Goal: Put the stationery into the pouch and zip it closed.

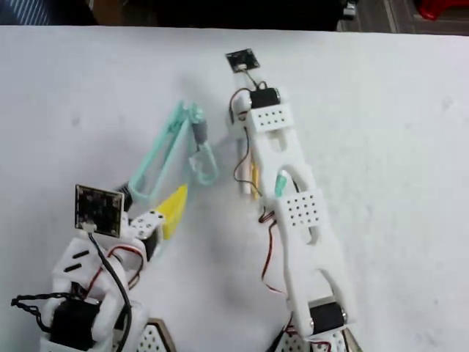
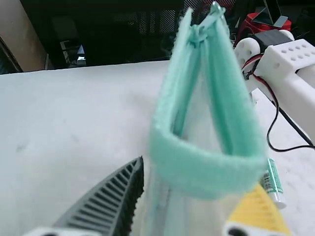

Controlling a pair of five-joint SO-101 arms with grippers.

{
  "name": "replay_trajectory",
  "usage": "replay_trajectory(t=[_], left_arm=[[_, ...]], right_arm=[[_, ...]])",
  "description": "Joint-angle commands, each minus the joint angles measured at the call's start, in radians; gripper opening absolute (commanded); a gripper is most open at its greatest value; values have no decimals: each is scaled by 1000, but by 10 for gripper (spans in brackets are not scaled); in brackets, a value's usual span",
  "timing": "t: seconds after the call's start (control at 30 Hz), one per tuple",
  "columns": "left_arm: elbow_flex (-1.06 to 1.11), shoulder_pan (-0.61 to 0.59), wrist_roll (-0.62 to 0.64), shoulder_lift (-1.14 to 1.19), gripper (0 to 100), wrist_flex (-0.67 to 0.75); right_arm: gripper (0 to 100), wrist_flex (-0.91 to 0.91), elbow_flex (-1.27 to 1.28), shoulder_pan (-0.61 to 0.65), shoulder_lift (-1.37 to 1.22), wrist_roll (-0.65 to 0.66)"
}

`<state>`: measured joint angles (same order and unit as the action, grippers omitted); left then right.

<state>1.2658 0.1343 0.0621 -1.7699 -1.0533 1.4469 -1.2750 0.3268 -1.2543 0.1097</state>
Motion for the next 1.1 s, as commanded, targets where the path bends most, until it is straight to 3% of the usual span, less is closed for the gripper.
replay_trajectory(t=[0.0,0.23,0.53,0.87,1.07], left_arm=[[-44,-8,20,15,268,-3],[-44,-1,21,15,270,-5],[-43,1,17,15,272,-5],[-26,2,14,16,319,-3],[-26,2,14,16,317,-3]], right_arm=[[16,35,-25,12,24,17],[17,274,-408,13,265,23],[17,271,-313,82,745,17],[17,278,-298,237,1013,17],[16,280,40,278,1273,17]])
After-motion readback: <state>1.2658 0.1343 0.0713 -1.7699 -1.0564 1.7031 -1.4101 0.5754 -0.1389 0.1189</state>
